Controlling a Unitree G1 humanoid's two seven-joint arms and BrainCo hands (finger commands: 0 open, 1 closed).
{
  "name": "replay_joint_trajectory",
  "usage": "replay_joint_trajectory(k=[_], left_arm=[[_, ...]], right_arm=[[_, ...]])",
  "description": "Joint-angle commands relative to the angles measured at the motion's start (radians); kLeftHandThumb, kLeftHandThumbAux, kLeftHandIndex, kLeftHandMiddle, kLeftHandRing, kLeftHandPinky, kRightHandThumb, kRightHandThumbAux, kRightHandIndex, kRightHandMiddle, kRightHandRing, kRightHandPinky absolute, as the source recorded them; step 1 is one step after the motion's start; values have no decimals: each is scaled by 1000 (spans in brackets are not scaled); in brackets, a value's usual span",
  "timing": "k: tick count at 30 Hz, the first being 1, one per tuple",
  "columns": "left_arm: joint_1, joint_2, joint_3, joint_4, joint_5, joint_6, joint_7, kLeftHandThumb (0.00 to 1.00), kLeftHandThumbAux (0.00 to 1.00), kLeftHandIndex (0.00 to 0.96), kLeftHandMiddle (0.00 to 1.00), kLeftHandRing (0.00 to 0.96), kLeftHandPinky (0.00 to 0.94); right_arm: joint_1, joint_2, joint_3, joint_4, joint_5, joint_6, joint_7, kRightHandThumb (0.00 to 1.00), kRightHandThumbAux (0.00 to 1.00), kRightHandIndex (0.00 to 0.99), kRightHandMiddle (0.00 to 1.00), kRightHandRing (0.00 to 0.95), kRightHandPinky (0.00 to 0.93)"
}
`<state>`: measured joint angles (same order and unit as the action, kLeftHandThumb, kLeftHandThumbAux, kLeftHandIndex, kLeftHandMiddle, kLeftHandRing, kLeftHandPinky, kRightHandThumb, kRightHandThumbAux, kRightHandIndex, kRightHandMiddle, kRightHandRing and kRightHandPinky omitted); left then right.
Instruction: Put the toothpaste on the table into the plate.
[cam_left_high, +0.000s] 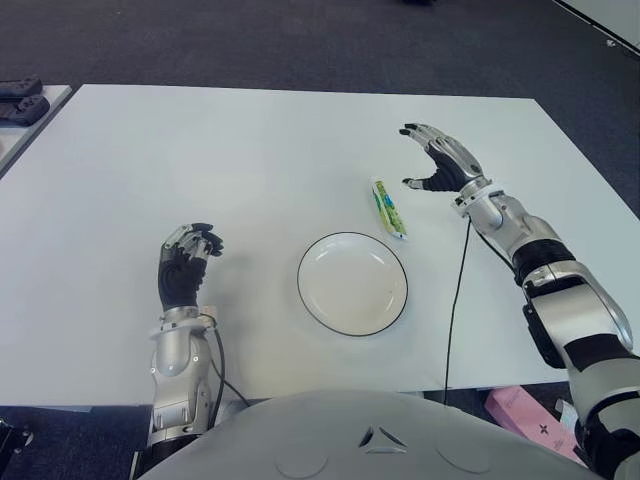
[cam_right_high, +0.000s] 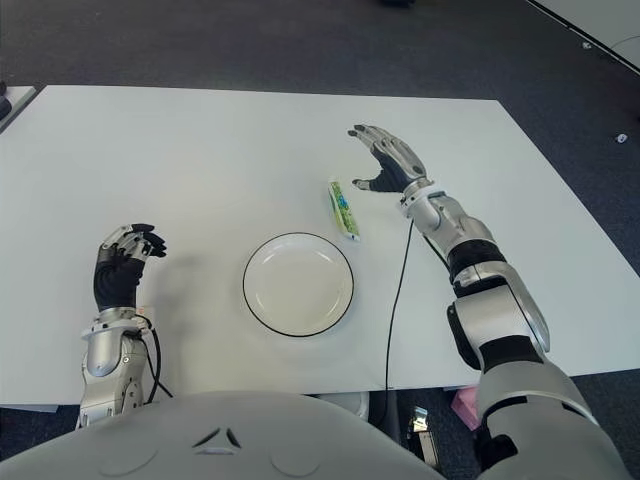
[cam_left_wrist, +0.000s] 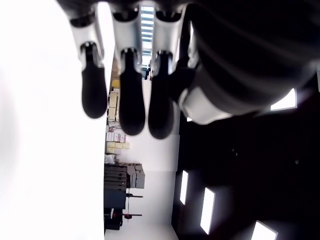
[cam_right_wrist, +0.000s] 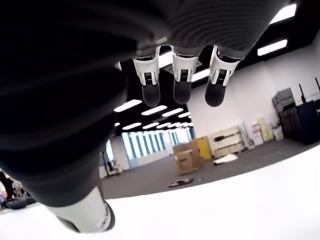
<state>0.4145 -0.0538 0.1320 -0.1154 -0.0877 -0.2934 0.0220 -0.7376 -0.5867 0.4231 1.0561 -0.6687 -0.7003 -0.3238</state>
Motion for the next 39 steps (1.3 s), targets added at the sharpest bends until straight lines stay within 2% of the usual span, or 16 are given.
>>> replay_joint_trajectory(k=[1,11,16,18,21,26,27,29,32,35,37,39], left_arm=[[4,-1,-13,13,9,0,-5,704,718,438,564,559,534],[6,-2,-16,11,0,-7,-12,705,717,438,568,555,520],[7,-4,-20,9,10,-8,-4,704,718,438,565,556,535],[6,-3,-21,8,14,-5,-1,704,718,438,565,558,538],[6,-2,-25,7,15,0,1,704,718,438,566,562,543],[1,-2,-27,12,10,0,-2,704,718,438,565,564,548],[1,-2,-27,13,10,0,-2,704,718,438,564,564,549],[1,-3,-28,14,10,-1,-1,704,718,438,563,563,549],[1,-4,-29,16,8,-2,-1,705,719,437,562,564,547],[3,-6,-29,15,9,-4,-1,704,719,437,563,566,543],[4,-7,-30,14,10,-5,0,704,720,436,564,568,542],[5,-7,-31,13,10,-6,0,704,720,436,566,570,545]], right_arm=[[-29,-12,20,20,-36,-9,-13,299,809,0,0,0,0],[-37,-17,25,18,-49,13,4,389,769,12,0,0,0],[-21,-8,23,0,-47,61,13,419,757,17,0,0,0],[-3,5,20,-23,-47,114,17,416,752,15,0,0,0],[30,31,15,-67,-44,221,35,386,741,8,0,0,0],[74,109,28,-164,-60,531,167,286,697,1,0,0,0],[77,121,32,-179,-64,579,193,254,666,0,0,0,0],[85,129,34,-203,-68,628,219,225,639,0,0,0,0],[89,198,55,-231,-97,815,284,190,567,0,0,0,0],[86,238,65,-238,-112,929,324,166,474,0,0,0,0],[80,257,69,-229,-116,974,339,149,397,0,0,0,0],[74,274,72,-221,-116,1011,348,137,364,0,0,0,0]])
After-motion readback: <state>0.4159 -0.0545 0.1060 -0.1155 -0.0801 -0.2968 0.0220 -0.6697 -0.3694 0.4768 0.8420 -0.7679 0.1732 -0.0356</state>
